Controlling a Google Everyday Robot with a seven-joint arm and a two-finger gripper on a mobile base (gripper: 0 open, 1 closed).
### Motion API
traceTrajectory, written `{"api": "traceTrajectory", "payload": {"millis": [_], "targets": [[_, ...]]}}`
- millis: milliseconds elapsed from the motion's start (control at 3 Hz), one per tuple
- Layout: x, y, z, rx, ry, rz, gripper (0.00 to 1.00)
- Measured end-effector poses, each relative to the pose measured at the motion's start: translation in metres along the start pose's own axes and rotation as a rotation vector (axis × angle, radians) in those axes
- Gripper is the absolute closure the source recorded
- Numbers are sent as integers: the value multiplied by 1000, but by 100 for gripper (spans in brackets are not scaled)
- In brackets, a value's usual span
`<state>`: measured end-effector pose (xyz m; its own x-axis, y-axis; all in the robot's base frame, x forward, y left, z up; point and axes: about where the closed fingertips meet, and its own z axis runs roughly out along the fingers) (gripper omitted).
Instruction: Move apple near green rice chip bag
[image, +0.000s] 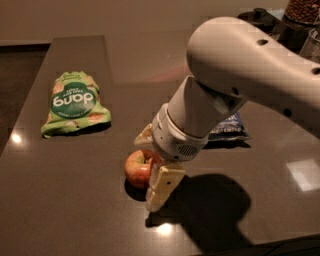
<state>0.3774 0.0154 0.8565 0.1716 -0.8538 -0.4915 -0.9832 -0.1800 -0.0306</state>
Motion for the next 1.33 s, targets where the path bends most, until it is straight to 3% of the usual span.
{"api": "traceTrajectory", "payload": {"millis": [333,667,1000,1333], "targets": [[-11,-12,-6,6,-11,19,49],[-20,-21,-9,11,-14,24,72],[-47,-56,-16,54,-24,29,100],[-67,-83,-13,78,-21,22,100]]}}
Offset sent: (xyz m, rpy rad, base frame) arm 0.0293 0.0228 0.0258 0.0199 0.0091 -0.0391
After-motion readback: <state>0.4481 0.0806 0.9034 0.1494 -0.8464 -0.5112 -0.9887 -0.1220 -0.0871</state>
